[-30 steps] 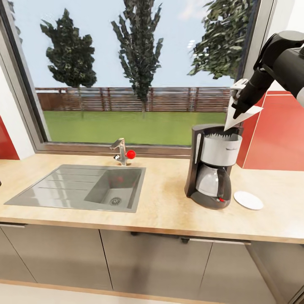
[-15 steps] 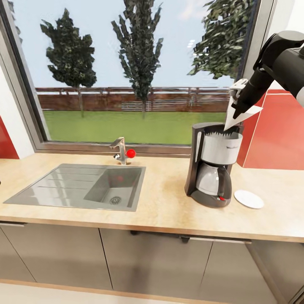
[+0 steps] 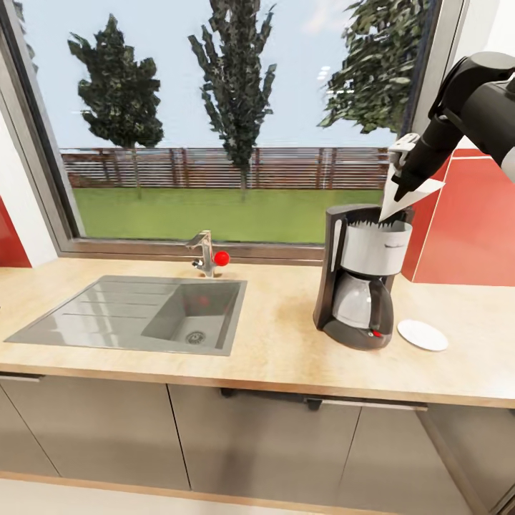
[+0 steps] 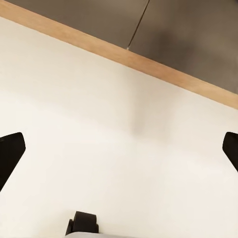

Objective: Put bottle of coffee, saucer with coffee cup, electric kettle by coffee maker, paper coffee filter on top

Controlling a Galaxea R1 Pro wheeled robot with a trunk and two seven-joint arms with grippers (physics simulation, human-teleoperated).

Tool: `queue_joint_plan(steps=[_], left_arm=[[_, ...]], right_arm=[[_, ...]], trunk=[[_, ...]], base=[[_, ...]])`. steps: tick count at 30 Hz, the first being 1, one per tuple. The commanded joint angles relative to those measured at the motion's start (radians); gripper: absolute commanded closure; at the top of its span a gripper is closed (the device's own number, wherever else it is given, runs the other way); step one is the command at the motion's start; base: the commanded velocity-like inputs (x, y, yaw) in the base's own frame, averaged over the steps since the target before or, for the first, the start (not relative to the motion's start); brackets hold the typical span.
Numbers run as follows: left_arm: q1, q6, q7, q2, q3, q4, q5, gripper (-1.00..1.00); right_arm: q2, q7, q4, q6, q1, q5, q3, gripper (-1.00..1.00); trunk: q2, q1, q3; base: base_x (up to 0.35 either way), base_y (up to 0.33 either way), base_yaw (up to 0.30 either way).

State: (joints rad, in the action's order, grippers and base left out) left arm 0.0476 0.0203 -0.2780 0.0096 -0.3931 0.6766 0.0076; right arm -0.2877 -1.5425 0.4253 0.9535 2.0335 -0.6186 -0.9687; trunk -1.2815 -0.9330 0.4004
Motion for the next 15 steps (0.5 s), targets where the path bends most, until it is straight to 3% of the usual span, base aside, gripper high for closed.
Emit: queue_joint_plan(steps=[1,10,15], left_arm=[[0.000,0.001,-0.006,0.000,-0.003,0.000,0.000,-1.00],[0.000,0.001,-0.006,0.000,-0.003,0.000,0.000,-1.00],[-0.001,0.001,-0.006,0.000,-0.003,0.000,0.000,-1.00]], right_arm=[[0.002,-0.009,0.003,0.013,0.001,-0.009,-0.001,1.00],[0.010,-0.008,0.003,0.013,0.001,-0.009,-0.002,1.00],[0.011,-0.008,0.003,0.013,0.001,-0.009,-0.002,1.00]], trunk=[[-0.008,-0.004,0.004],[-0.050,-0.027,0.023],[-0.050,-0.027,0.023]], base=[[0.000,0.000,0.000],[0.000,0.000,0.000],[0.000,0.000,0.000]])
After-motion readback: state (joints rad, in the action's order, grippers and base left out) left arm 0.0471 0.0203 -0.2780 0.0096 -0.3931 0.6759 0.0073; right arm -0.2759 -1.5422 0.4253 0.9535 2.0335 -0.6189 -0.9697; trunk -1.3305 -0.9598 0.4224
